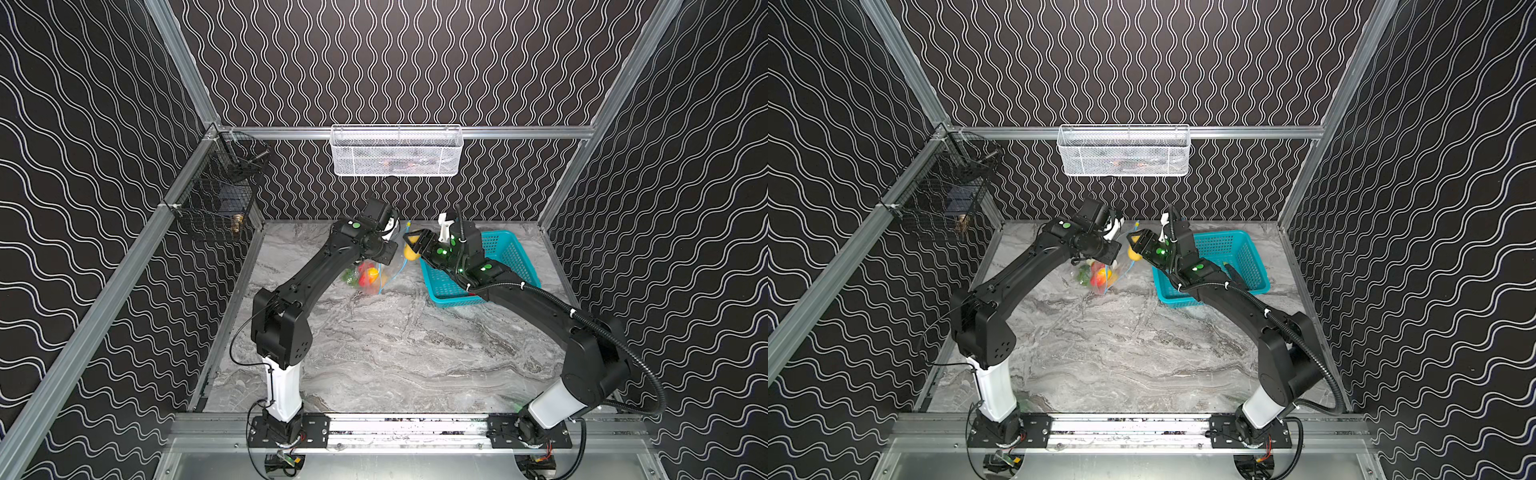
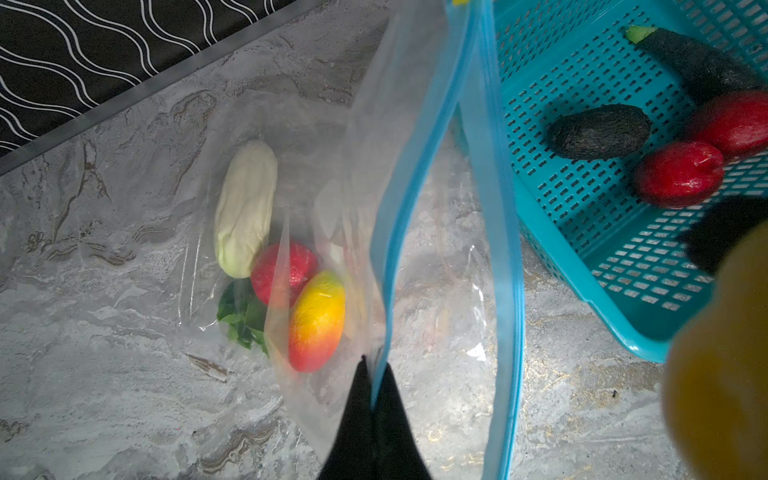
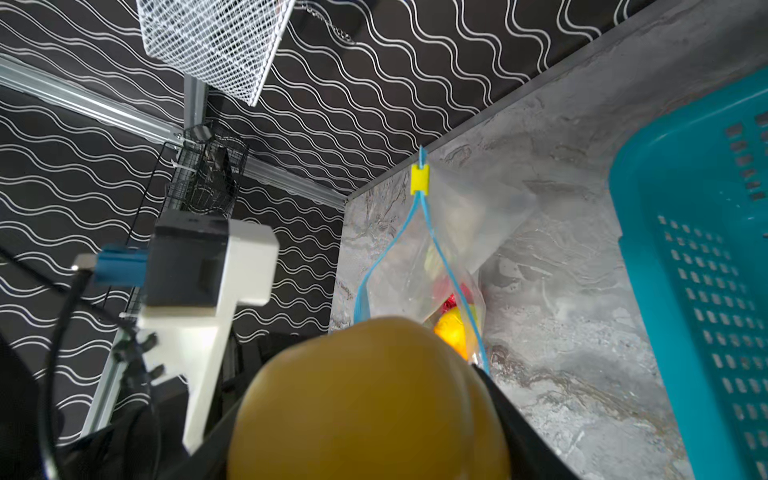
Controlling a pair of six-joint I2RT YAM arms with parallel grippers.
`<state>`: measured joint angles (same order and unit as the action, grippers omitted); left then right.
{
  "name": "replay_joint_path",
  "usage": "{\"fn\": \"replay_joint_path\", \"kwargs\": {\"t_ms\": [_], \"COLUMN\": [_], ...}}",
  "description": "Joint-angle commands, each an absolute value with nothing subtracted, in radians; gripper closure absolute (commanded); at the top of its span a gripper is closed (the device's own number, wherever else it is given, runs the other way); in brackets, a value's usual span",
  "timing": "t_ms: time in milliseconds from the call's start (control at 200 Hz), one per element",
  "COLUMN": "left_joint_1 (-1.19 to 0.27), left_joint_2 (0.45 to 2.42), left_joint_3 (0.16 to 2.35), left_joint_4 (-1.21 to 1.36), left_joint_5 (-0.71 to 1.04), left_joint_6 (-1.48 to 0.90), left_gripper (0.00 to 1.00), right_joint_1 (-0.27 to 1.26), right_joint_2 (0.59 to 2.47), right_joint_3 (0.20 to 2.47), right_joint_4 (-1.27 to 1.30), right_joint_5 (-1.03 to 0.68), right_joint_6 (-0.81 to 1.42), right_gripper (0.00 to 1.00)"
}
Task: Place the food in the zip-top bag and seal the zipper
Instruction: 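Carry the yellow potato over the bag mouth held by the left gripper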
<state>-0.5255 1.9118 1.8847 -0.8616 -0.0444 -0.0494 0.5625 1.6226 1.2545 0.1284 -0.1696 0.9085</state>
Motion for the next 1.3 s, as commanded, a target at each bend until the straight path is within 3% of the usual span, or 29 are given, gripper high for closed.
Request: {"fn": "replay_joint_path", "kwargs": {"t_ms": [0,486,1296], "left_joint_1": [-0.525,-0.525,-0.525], "left_joint_2": [1.911,1.91,1.938], "left_joint_3": [1.898,1.906,1.955], "left_joint_4": [-0.867,-0.873,-0.894], "left_joint_5": [-0.038,-0.031,-0.009], "left_joint_6": [-0.059,-0.057,-0.069], "left_gripper": [1.0,1.0,1.0], "right_joint_1": [0.572,0.6,0.612], "right_joint_2": [1.639,1.765,1.793], "right_joint_3": [1.246,1.32,1.291], "right_joint_4": [0.208,0.236,0.212], "right_joint_5": [-0.172,-0.212,-0.159], "right_joint_6": [0.934,0.974,0.973], "right_gripper": [0.6,0.62,0.64]}}
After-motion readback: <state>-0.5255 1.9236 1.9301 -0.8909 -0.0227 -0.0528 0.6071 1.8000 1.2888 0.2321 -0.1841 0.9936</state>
